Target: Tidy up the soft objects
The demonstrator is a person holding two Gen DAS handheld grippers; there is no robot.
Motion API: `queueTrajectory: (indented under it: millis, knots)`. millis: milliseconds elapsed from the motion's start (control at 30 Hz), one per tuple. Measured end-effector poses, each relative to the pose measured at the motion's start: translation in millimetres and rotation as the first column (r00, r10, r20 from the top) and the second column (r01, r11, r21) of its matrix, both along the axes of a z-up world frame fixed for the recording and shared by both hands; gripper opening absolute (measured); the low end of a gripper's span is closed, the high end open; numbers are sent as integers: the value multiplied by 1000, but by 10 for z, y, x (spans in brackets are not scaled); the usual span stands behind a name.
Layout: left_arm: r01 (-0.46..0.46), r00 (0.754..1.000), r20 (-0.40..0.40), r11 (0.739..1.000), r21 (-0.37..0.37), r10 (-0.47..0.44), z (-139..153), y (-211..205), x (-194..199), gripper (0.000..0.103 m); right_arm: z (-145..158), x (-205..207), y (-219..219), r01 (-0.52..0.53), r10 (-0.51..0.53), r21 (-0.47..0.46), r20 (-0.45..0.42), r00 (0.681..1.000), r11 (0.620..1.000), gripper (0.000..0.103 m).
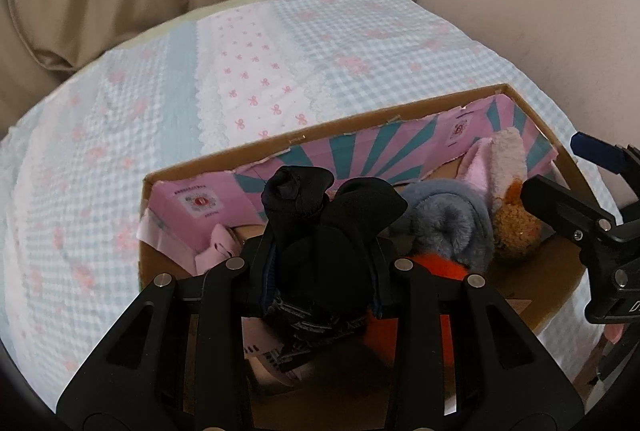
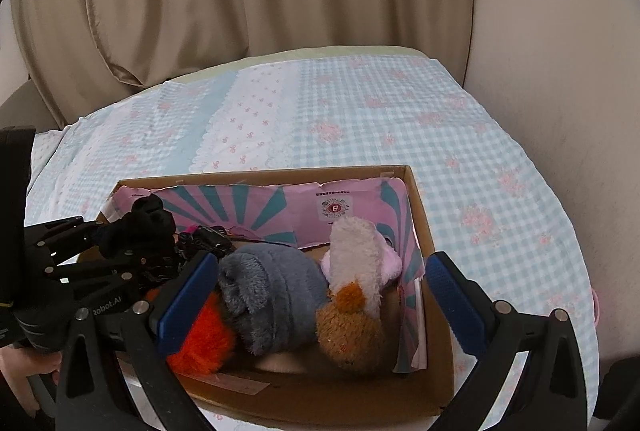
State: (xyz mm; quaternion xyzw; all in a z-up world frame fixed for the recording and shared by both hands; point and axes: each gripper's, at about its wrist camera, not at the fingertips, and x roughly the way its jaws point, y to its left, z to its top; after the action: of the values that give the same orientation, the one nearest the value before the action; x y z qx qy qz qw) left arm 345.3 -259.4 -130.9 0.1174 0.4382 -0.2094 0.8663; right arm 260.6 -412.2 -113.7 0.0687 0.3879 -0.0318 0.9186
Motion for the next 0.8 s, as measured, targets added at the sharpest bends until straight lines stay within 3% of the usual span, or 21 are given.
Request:
queueTrajectory:
  millis: [33,67,100,267,500,800]
  knots:
    - [-3,1000,12,1000,11,3,3,-3,-3,52,-2,-1,-4,1,-1,1,2,1000,1000,103]
    - [-9,1000,19,1000,24,8,9,-8,-6,90,2,-7,-12,1,-1,5,6,1000,1000,103]
    - [-16,1000,27,999,44,15,10,-15,-12,102,10,-1,-16,-1,1,9,9,1000,1000,103]
    - [-24,998,66,994,105,17,-25,-4,-41,103,61,-2,-40,3,-3,12,21,1000,1000,103]
    - [-29,999,40,997,68,26,-24,82,-46,103,105,-13,-3,1,-1,5,14,1000,1000,103]
    - [-46,997,69,999,19,45,268,273,-263,103,268,-160,81,-5,4,24,44,999,1000,103]
